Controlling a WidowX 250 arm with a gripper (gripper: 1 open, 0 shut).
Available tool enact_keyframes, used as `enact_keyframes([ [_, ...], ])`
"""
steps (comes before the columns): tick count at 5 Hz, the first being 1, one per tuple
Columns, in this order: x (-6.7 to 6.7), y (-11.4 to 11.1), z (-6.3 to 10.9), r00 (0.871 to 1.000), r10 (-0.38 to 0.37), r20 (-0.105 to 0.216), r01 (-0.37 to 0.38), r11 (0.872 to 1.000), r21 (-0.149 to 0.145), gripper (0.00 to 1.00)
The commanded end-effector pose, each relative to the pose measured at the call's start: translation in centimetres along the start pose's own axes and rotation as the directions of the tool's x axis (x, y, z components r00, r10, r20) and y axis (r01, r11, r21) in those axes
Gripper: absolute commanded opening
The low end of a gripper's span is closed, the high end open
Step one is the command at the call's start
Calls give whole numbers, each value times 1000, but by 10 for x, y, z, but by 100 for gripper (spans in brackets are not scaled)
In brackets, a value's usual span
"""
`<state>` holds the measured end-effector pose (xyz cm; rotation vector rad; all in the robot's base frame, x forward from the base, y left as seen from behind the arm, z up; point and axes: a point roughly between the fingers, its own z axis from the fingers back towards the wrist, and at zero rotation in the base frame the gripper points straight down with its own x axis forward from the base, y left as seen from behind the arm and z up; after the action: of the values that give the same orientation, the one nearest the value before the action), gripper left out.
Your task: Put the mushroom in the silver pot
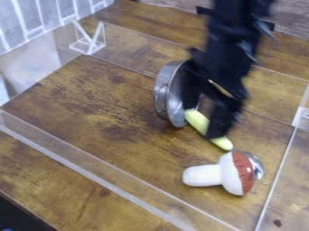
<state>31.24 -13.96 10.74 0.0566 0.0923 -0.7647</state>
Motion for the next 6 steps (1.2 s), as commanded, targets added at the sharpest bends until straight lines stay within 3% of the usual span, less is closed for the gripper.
enact_keyframes([
  [1,8,0,8,986,-153,69,150,988,46,100],
  [3,10,2,-11,995,-49,93,47,999,24,100],
  [5,26,18,-53,987,-115,115,112,993,31,100],
  [6,29,23,-52,985,-125,115,122,992,38,100],
])
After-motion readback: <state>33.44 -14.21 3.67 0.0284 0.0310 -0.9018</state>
